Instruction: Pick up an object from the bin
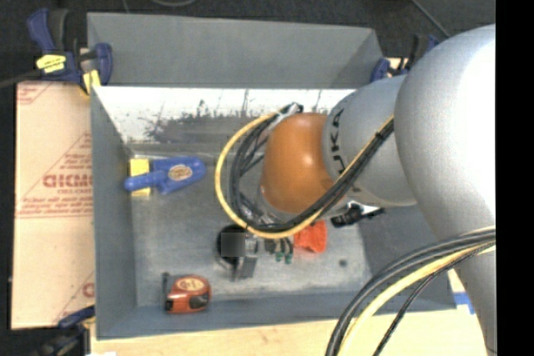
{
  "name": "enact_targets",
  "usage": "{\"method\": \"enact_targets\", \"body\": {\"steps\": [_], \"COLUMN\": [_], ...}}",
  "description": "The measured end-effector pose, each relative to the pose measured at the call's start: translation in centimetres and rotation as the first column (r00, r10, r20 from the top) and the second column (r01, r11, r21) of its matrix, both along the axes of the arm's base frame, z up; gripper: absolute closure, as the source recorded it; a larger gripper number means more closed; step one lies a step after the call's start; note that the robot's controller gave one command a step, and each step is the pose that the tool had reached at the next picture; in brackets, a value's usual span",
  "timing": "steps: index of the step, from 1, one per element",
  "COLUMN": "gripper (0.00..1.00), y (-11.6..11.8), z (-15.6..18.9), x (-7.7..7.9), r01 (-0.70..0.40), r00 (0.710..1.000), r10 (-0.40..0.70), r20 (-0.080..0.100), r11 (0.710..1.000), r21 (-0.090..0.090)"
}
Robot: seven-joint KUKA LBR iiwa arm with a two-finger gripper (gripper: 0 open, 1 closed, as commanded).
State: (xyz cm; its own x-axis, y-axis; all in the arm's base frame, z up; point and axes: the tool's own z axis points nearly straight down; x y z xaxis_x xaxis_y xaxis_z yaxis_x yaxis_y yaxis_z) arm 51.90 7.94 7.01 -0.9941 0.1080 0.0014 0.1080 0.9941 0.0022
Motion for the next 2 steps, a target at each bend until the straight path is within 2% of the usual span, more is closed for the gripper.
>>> {"method": "enact_targets", "body": {"steps": [2], "gripper": [1.0], "y": [0.01], "z": [0.01], "x": [0.0], "r01": [0.0], "r00": [1.0], "r10": [0.0], "r20": [0.0], "r11": [1.0], "r21": [0.0]}}
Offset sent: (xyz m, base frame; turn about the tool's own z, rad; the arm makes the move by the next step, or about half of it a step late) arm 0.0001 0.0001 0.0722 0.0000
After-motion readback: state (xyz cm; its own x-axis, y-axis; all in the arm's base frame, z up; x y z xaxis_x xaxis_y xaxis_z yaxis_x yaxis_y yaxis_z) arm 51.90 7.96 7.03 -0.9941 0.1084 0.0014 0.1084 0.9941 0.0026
